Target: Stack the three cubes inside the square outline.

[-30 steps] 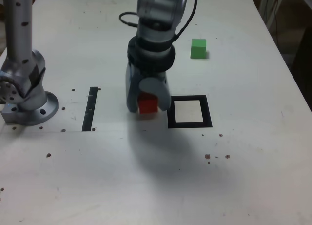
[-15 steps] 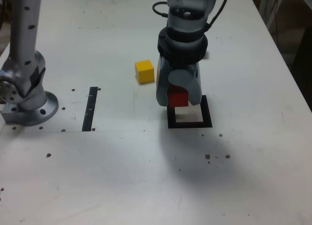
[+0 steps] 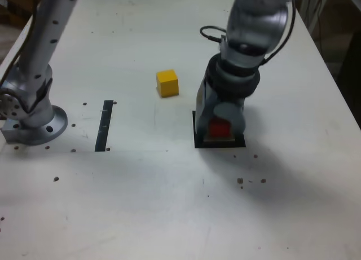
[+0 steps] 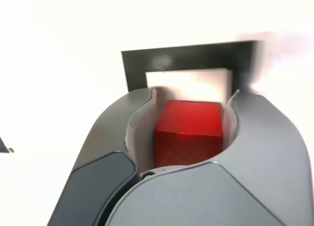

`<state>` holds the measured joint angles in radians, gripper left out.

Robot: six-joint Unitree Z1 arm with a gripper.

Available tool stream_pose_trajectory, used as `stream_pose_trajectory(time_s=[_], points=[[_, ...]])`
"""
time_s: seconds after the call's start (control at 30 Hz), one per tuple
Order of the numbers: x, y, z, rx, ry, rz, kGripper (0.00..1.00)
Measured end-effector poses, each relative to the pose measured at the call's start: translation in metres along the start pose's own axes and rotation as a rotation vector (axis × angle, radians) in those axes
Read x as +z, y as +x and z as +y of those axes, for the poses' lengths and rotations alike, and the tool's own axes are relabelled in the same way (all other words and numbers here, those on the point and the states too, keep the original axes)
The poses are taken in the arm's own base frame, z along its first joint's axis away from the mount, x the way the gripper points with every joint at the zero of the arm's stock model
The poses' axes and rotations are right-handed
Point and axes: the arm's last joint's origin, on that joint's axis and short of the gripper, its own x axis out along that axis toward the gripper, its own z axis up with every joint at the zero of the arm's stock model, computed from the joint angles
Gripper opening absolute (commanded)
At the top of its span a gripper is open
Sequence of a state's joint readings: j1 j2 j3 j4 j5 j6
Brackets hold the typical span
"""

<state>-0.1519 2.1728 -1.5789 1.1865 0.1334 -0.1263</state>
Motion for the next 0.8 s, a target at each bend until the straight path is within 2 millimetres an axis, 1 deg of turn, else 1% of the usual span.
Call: stream_pose_trajectory(time_s=[0.27, 0.63, 0.7, 0.73, 0.8], points=[[0.0014, -0.0010, -0.0006, -0.006, 0.008, -0.004, 0.22], [-0.0028, -0.0046, 0.0016, 0.020, 0.009, 0.000, 0.22], [-0.0024, -0.0045, 0.0017, 0.019, 0.008, -0.003, 0.26], [-0.0021, -0.0045, 0.0018, 0.019, 0.008, -0.005, 0.29], [-0.0018, -0.0044, 0.0018, 0.017, 0.007, -0.007, 0.43]])
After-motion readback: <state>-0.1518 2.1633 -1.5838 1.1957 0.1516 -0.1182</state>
